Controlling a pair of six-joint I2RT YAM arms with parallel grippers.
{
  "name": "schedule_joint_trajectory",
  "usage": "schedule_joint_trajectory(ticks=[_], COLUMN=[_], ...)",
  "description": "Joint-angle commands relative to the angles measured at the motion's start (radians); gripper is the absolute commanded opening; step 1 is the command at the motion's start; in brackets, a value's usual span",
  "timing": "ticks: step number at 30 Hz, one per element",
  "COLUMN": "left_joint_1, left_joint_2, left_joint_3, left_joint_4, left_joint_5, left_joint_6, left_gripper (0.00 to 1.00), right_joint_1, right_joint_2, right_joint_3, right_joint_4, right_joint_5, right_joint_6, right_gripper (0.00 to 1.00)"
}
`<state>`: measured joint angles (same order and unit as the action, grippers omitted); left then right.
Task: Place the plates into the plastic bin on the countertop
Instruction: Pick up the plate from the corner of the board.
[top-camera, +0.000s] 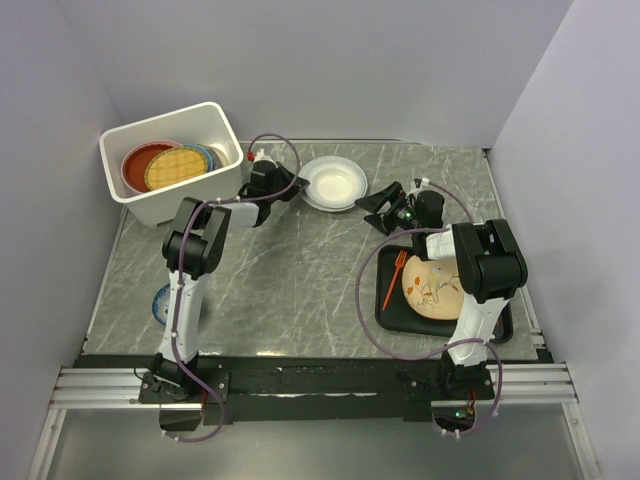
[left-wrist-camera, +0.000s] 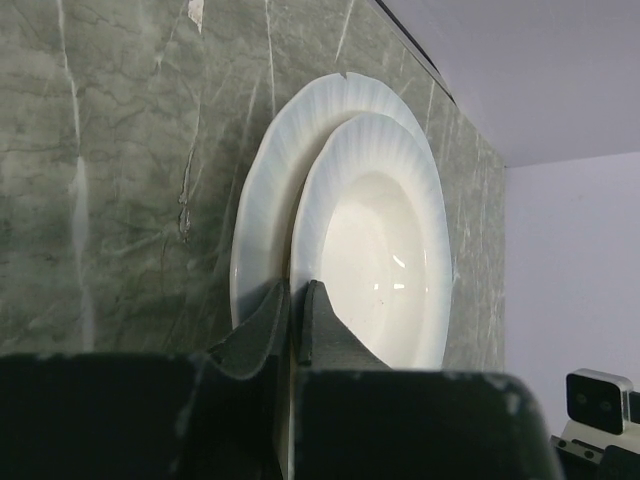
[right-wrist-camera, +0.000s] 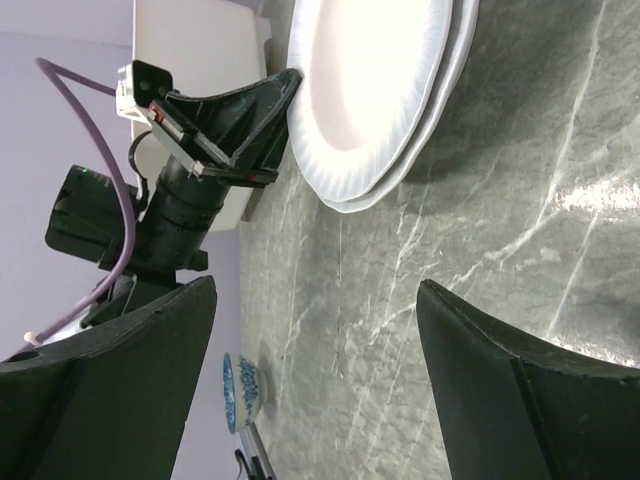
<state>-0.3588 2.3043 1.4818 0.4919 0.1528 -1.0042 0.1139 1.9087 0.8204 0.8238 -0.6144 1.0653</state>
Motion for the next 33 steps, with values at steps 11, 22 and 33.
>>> schedule_joint_trajectory(ticks=[11,22,33], left_joint_1=[-0.032,-0.037,-0.034], left_joint_2=[-0.173,-0.273,-0.374], left_joint_3=[-0.075,-0.123,-0.179], left_joint_4=[-0.07,-0.078,-0.088], left_joint_5=[0.071,0.067,0.036], left_joint_6=[0.085,0.085,0.092], left_gripper=[0.01,0.01,0.01], right_joint_1=[-0.006,-0.006,-0.008], right_joint_2=[-0.08,-0.12,-0.137], right_joint_3=[-0.04,-0.069,-0.083], right_joint_4=[0.043,0.038,0.028], right_joint_5=[-0.007,-0.008,-0.013], right_joint_6=[-0.018,-0.024,-0.034], right_gripper=[0.89,0.89,0.89])
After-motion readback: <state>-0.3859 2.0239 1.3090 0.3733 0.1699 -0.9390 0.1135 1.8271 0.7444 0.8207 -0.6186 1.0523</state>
